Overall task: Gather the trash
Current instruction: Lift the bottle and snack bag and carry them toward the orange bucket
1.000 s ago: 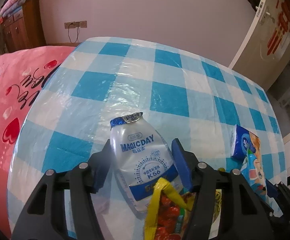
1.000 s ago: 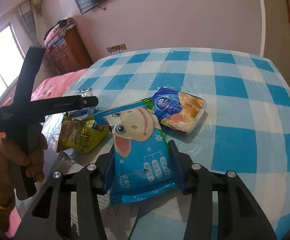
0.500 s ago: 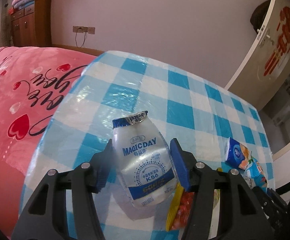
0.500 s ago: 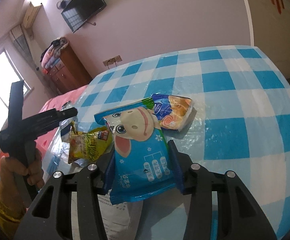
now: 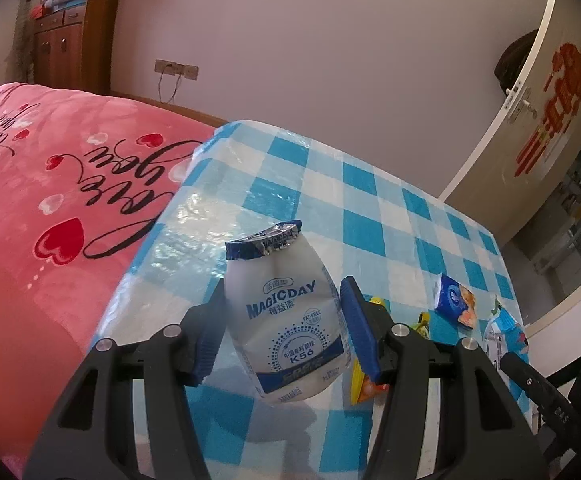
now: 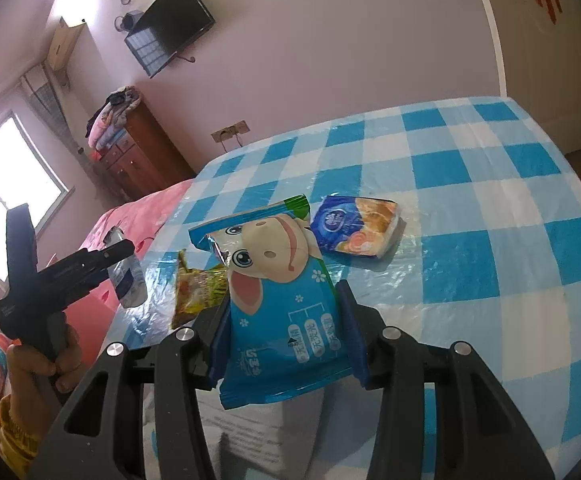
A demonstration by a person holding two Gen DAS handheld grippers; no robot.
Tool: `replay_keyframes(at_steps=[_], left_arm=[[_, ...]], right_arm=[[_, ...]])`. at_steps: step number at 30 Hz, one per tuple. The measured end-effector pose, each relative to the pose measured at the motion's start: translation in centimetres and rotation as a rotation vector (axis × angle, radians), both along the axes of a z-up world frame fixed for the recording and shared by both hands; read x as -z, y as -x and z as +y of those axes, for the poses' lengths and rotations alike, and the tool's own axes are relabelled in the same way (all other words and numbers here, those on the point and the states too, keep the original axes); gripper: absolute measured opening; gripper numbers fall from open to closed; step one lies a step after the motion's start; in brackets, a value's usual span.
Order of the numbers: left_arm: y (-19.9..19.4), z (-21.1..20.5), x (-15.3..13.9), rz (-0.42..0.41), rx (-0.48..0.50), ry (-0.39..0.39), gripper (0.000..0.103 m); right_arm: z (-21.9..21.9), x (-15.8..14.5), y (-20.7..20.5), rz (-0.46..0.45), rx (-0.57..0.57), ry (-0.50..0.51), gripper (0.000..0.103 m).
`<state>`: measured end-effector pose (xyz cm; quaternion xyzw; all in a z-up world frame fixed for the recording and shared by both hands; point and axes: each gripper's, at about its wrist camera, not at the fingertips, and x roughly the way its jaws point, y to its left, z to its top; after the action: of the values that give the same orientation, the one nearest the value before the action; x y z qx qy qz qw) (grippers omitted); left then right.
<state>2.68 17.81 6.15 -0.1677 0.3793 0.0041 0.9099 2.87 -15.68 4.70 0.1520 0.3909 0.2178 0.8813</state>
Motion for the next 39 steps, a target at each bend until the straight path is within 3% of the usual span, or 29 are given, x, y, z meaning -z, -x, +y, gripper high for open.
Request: replay_keyframes(at_steps=[25,39], left_arm=[[9.0,3.3,-2.4,-0.065,0.017,0.014,0.057],[12.5,4.3,-5.4,-0.148,0.039,0.038,0.057]], right_arm=[[6.0,-4.0,4.8,-0.051,-0.114,0.036,0.048],[10.2,-6.1,6.8,-0.04,-0.206,0.009,0.048]])
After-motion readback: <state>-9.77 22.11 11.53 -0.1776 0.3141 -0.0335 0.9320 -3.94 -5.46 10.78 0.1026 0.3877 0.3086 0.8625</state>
